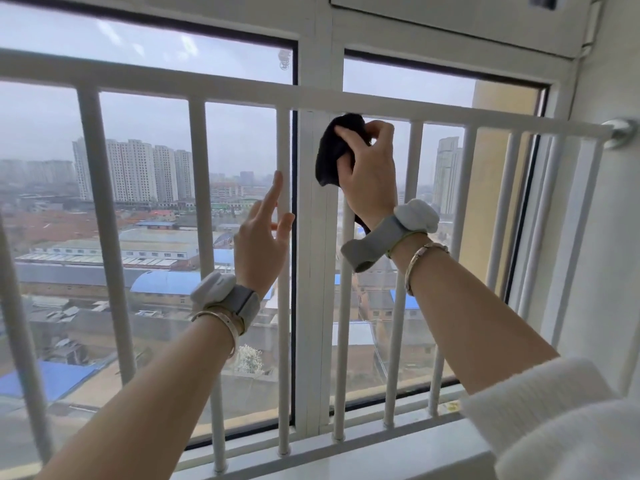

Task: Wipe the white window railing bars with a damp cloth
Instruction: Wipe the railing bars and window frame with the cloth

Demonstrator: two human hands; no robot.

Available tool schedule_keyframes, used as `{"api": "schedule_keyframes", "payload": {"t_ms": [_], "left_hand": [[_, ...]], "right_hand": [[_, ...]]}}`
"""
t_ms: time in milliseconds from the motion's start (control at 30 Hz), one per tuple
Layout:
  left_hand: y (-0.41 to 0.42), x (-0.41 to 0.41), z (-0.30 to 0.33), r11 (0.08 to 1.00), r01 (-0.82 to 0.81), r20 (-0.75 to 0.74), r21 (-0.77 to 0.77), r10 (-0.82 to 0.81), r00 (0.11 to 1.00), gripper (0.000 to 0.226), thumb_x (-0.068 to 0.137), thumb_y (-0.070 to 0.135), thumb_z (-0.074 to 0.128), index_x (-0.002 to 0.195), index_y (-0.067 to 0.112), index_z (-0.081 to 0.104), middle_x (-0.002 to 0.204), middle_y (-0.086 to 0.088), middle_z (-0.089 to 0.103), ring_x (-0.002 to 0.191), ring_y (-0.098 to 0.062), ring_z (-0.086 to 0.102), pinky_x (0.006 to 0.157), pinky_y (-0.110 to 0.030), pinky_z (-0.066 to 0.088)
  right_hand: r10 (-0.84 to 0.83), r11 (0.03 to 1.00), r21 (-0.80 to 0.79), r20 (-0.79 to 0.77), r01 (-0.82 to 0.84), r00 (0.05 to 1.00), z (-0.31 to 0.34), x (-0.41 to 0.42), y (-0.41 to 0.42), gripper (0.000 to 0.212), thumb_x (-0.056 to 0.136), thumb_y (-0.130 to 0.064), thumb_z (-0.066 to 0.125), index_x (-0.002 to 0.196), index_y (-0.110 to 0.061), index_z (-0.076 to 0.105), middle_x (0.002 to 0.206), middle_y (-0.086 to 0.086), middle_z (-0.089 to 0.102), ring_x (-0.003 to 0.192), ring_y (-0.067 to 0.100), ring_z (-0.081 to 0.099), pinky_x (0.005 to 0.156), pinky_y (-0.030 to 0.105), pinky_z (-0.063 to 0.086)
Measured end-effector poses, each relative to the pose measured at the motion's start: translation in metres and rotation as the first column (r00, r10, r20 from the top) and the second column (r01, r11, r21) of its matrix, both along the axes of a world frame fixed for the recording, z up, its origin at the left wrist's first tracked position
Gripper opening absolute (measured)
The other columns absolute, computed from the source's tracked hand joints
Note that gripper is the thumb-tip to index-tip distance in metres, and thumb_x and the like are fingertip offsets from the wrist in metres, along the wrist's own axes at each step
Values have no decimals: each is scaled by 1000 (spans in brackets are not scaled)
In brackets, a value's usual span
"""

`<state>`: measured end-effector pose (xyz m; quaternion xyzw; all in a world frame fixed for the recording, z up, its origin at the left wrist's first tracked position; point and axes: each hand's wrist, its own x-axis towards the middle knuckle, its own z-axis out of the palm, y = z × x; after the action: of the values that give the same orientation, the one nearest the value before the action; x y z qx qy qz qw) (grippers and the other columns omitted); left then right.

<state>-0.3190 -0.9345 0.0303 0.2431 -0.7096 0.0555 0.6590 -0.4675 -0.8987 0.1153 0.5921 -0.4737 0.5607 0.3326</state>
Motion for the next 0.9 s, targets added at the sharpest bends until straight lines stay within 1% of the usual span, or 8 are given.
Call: {"api": "schedule_keyframes", "payload": {"t_ms": [100, 200, 333, 433, 533, 667, 767, 900], "left_hand": [[2, 0, 1, 1000, -5, -2, 11, 5, 1000, 57, 91, 24, 53, 141, 21, 27, 123, -14, 58, 70, -12, 61, 59, -19, 48], [5, 1, 1, 1000, -10, 11, 29, 9, 1000, 58, 91, 17, 55, 142, 19, 28, 123, -14, 59, 71, -15, 61, 62, -28, 52], [7, 2, 2, 997, -20, 16, 72, 19, 1000, 62, 91, 13, 56, 144, 22, 24, 131, -10, 54, 77, -14, 61, 70, -27, 49], [7, 0, 0, 997, -30, 9, 71, 30, 1000, 63, 91, 14, 56, 144, 25, 22, 131, -9, 53, 77, -12, 61, 65, -21, 47], [5, 1, -21, 995, 11, 6, 104, -12, 1000, 66, 91, 14, 56, 143, 32, 20, 129, -7, 56, 80, -6, 59, 63, -18, 49], [7, 5, -66, 985, 38, 11, 167, -40, 999, 68, 90, 15, 57, 142, 36, 19, 115, -5, 63, 81, -7, 62, 65, -19, 52], [12, 5, -94, 977, 39, 9, 211, -42, 999, 70, 90, 13, 58, 142, 36, 18, 113, -3, 62, 82, -6, 62, 65, -21, 54], [12, 4, -122, 973, 37, 21, 229, -43, 999, 71, 90, 13, 58, 143, 37, 17, 112, -3, 61, 80, -7, 62, 66, -21, 55]], "right_hand": [[45, 996, 72, 82, -51, 996, 1, 7, 4, 41, 90, -25, 50, 128, -12, 56, 126, 17, 38, 113, 28, 45, 98, 28, 38], [23, 996, 85, 114, -33, 993, 10, 7, 6, 38, 91, -36, 56, 123, -18, 60, 123, 14, 44, 109, 26, 49, 96, 26, 37], [-138, 980, 147, 17, 134, 990, 20, 1, 5, 33, 91, -24, 56, 124, -22, 58, 116, 10, 56, 104, 26, 56, 88, 26, 39], [-183, 974, 133, 5, 181, 983, 10, 3, 4, 31, 91, -20, 54, 122, -22, 57, 105, 11, 60, 93, 28, 60, 77, 28, 43], [-120, 988, 96, 21, 117, 993, -19, 3, 0, 28, 89, -14, 57, 116, -18, 59, 95, 14, 60, 79, 31, 63, 66, 28, 47], [-53, 997, 57, 71, 49, 996, -65, 4, -5, 28, 84, -8, 61, 111, -15, 62, 89, 16, 61, 71, 31, 63, 61, 30, 50], [-21, 999, 51, 105, 16, 994, -106, 5, -7, 27, 82, -6, 63, 109, -13, 62, 84, 15, 60, 66, 30, 62, 56, 24, 43], [19, 998, 59, 118, -26, 993, -157, 3, -9, 35, 83, -8, 63, 108, -26, 46, 86, 11, 61, 68, 27, 59, 58, 24, 39]]}}
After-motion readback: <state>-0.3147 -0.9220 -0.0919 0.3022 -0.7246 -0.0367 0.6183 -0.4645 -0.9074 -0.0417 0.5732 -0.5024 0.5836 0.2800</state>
